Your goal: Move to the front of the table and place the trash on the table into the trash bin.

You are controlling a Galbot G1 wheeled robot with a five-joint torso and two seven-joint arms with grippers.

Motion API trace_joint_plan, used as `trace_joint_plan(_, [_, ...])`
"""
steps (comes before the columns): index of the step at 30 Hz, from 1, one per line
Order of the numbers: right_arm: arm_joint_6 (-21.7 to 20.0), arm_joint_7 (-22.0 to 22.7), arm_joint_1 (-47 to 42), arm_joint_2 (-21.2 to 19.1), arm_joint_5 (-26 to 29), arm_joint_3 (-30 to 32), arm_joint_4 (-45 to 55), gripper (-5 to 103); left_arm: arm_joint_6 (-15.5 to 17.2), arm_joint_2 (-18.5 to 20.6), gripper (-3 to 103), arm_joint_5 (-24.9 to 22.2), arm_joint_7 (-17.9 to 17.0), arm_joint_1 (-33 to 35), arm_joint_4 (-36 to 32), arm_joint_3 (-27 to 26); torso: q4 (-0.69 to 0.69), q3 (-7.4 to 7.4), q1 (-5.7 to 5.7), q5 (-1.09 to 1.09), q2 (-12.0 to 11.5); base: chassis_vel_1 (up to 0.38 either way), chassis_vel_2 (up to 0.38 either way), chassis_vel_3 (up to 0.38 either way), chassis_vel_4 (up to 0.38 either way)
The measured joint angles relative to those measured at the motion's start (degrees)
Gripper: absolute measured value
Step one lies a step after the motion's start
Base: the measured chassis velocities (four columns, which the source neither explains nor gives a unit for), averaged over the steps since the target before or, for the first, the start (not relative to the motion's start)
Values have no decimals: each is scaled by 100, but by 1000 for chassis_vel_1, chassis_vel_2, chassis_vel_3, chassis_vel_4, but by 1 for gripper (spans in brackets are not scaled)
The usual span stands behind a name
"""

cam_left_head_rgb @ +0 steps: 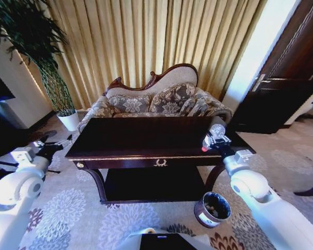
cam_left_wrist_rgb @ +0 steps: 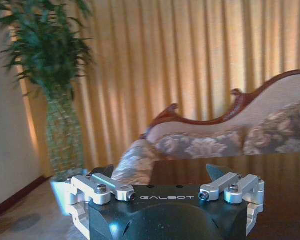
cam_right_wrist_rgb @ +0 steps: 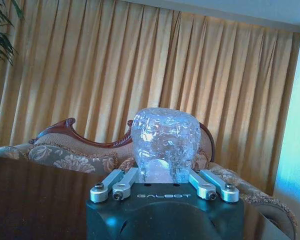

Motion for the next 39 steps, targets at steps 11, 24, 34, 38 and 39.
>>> trace_joint_plan(11, [-12, 15, -21, 130, 22, -12, 104, 24, -420, 224, 100, 249, 822, -164, 99, 137, 0, 1, 2, 1, -1, 106, -105, -108, 106])
trace_joint_plan(24, [-9, 2, -50, 363, -120, -87, -90, 24, -516, 111, 100, 483, 742, -187, 55, 369, 0, -2, -5, 0, 3, 165, -152, -161, 158])
trace_joint_plan(34, [48, -119, -23, 680, -454, -281, -1835, 24, -516, -138, 100, 657, 729, -64, -116, 472, 1, 2, 4, 2, -3, 0, 0, 0, 0])
trace_joint_plan(38, [53, -127, 267, 948, -449, -485, -3090, 24, -501, -236, 100, 657, 669, -73, -226, 527, -1, -1, -2, 0, 1, 0, 0, 0, 0])
trace_joint_plan(39, [53, -127, 267, 948, -449, -485, -3090, 24, -501, -236, 100, 657, 669, -73, -226, 527, -1, -1, -2, 0, 1, 0, 0, 0, 0])
